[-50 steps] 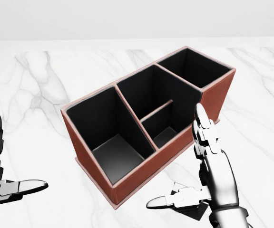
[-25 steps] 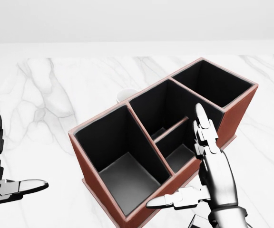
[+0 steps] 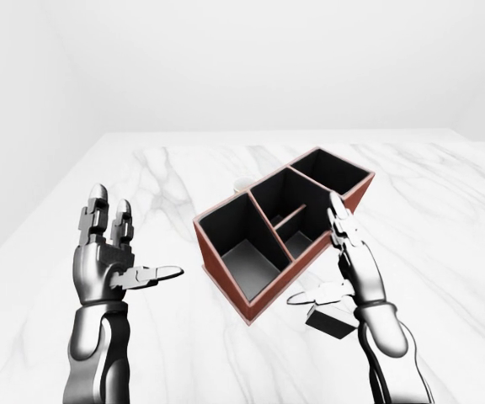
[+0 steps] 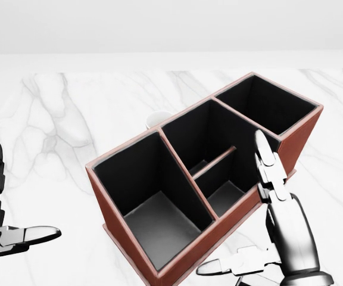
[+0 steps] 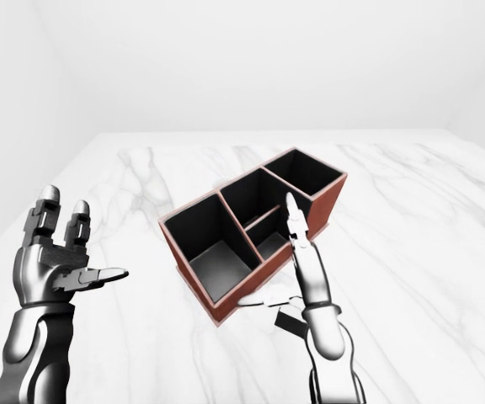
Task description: Pick up the book and place it in the left compartment of the caddy.
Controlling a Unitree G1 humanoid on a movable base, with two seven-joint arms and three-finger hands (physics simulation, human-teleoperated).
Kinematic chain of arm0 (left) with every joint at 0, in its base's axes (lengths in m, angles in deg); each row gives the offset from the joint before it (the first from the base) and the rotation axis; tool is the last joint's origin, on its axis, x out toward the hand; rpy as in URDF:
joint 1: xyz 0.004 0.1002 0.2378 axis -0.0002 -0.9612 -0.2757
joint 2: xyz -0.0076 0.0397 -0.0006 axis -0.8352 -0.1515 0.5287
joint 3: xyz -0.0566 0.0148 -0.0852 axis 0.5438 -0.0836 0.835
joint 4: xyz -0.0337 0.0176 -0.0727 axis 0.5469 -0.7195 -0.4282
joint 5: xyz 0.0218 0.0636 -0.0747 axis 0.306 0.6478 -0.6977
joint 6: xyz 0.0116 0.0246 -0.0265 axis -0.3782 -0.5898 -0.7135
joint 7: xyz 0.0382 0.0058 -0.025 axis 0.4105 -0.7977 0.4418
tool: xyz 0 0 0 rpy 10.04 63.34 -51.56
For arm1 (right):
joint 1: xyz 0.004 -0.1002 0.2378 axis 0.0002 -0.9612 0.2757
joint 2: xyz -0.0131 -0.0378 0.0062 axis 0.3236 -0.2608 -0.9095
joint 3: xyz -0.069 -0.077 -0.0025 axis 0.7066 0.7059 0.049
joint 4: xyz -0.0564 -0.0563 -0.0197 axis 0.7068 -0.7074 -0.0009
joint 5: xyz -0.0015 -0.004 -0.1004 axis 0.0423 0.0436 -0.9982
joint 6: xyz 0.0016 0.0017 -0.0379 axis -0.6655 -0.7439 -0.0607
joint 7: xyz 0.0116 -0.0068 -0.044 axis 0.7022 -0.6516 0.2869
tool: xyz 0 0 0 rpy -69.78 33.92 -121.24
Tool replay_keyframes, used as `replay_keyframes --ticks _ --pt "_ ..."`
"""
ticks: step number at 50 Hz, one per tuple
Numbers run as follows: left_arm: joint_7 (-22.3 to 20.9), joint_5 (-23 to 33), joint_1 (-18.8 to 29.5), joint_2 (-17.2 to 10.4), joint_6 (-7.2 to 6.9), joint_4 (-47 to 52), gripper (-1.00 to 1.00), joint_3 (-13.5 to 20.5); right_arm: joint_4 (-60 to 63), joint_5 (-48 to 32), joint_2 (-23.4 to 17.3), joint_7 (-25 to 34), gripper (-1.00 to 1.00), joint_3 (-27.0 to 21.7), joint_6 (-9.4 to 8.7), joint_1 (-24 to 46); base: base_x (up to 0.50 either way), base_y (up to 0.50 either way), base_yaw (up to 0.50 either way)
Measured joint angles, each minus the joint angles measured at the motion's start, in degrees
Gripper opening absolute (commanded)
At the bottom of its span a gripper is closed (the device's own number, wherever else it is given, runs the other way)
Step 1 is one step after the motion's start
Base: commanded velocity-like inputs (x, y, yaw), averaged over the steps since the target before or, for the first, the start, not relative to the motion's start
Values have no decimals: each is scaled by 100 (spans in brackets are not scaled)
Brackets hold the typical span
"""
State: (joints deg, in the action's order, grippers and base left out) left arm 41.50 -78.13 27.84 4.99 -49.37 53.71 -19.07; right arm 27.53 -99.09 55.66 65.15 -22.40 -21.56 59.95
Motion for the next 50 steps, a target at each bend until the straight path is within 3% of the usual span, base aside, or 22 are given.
replay_keyframes --ticks 17,50 --pt "-15 11 -18 11 0 37 100 -10 818 -846 44 645 100 -284 0 -585 0 0 0" --pt "20 11 -3 10 0 9 100 -17 923 -2099 73 1077 100 -250 0 -996 0 0 0"
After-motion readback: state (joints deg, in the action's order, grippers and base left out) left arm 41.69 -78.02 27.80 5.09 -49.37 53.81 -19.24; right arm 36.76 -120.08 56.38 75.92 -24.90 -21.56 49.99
